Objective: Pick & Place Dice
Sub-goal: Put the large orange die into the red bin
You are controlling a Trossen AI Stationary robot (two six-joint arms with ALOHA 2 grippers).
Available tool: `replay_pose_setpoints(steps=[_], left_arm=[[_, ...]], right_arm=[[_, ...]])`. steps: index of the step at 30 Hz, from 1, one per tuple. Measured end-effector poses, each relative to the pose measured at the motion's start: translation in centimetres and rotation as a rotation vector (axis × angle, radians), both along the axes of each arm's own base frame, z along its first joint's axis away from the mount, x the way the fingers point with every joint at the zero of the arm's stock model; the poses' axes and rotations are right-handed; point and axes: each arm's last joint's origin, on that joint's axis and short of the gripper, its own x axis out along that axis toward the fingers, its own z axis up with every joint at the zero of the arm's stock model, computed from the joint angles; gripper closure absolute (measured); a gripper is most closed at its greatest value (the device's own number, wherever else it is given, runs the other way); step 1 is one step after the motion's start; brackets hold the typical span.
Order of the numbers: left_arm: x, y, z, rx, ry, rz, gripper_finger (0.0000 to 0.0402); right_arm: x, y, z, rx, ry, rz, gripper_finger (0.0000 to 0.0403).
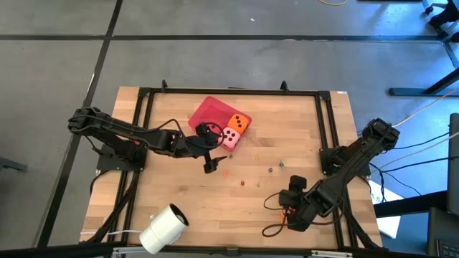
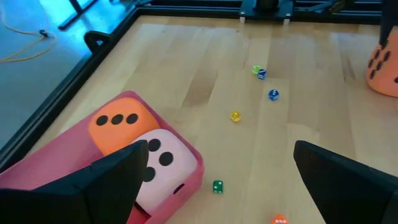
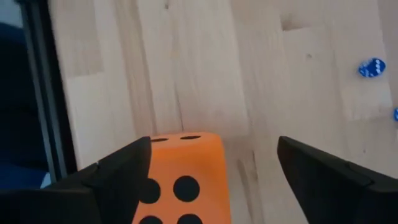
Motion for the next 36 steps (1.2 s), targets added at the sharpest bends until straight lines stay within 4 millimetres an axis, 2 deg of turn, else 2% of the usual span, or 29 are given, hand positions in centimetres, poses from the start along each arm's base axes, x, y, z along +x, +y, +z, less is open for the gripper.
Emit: replay_pose_setpoints(steps=[5,13,29,36], left_arm=[[0.0,0.0,0.0,-0.006,0.001,-0.010,0.0002],[0.0,-0.1,0.0,-0.017,0.004,-0.029,0.0002],[0.0,-0.1,0.0,-0.017,0.004,-0.029,0.0002],[0.0,-0.1,0.0,-0.040,-0.001,-0.016,0.0002]], right_arm=[[0.1,0.2,0.1,0.005,0.007,0.112,0.0031],[0.0,0.3,0.0,0.087,0.075,0.093,0.0005],[-0.6,0.7,0.0,0.133,0.104,-0.001,0.0004],[-1.2,2.1,-1.4,0.087,0.146,0.041,0.0003]])
